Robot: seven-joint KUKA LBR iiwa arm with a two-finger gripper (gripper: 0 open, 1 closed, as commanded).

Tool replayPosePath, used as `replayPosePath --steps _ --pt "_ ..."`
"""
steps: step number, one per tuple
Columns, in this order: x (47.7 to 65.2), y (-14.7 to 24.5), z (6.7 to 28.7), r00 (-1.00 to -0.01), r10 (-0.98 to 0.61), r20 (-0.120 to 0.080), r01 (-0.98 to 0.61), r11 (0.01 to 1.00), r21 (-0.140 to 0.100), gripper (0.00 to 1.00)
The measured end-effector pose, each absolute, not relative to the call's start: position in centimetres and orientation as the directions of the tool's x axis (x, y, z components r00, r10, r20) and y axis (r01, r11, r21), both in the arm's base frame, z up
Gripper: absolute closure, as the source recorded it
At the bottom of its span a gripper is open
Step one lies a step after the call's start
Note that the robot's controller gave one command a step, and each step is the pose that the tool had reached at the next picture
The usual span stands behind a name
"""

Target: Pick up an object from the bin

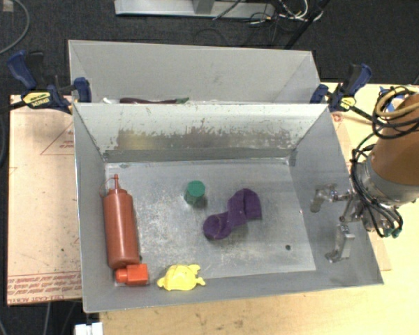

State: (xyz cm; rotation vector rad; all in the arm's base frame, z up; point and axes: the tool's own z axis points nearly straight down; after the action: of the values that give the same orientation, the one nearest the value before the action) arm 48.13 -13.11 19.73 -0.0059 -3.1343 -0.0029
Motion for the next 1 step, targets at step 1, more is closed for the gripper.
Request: replayPosePath --steps 1 --pt "48.31 -13.04 20.14 -1.000 0.000 -0.001 0.000 1.000 0.000 0.00"
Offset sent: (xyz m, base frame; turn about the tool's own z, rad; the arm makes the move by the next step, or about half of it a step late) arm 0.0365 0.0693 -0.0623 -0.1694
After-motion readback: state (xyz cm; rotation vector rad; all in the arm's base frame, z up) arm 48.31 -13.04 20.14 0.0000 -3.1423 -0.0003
